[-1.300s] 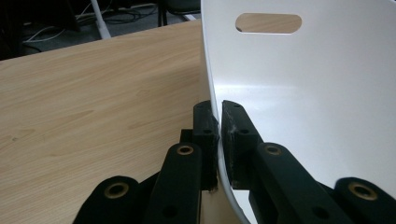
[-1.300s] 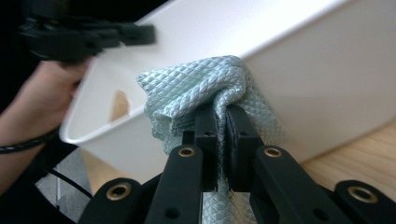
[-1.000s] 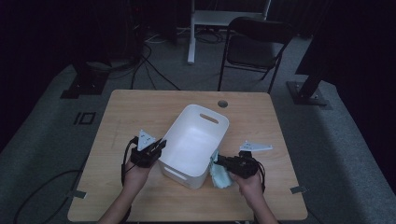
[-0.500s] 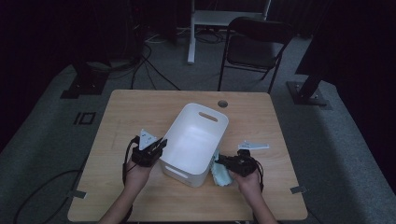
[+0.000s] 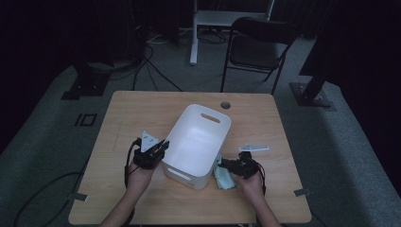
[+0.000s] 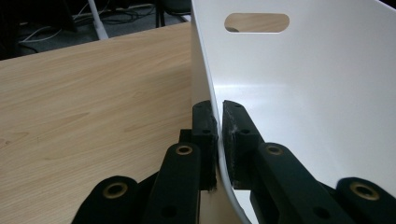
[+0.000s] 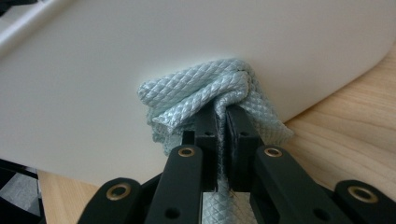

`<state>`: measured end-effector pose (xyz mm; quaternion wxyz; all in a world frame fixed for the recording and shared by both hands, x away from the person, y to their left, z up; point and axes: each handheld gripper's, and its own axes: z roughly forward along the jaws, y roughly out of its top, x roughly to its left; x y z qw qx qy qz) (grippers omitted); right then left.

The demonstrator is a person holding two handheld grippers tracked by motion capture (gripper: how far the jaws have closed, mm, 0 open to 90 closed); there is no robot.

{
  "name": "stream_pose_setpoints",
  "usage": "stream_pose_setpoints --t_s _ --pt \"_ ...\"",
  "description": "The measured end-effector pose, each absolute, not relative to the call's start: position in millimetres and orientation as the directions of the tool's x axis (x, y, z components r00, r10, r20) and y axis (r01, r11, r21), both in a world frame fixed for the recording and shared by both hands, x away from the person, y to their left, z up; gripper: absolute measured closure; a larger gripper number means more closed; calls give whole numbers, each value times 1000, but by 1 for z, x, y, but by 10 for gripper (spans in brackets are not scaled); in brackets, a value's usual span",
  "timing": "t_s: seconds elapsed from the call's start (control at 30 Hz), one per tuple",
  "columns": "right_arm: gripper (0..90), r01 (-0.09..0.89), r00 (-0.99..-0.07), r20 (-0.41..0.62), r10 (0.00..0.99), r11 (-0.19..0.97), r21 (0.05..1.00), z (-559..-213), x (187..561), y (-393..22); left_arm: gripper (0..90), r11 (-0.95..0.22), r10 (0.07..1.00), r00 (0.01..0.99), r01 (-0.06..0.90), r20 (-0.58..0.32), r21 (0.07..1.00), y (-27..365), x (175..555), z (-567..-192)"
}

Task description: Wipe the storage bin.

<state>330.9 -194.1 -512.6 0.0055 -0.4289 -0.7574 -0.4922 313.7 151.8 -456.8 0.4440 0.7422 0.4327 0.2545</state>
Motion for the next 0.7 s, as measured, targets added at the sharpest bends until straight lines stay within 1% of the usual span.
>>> stream_pose_setpoints --t_s 0.2,0.43,0.5,0.7 --pt "849 666 -620 424 660 158 729 -520 335 -194 845 -230 870 493 416 -5 880 151 313 -457" --pt "849 696 -598 415 686 187 693 -535 342 -192 843 -225 873 487 419 -8 880 151 313 -457" --pt "849 708 -589 427 686 183 682 -539 343 -192 844 -225 876 483 419 -6 879 150 313 -457" --pt "849 706 -596 427 680 191 682 -536 340 -191 846 -216 886 463 423 -5 880 149 312 -457"
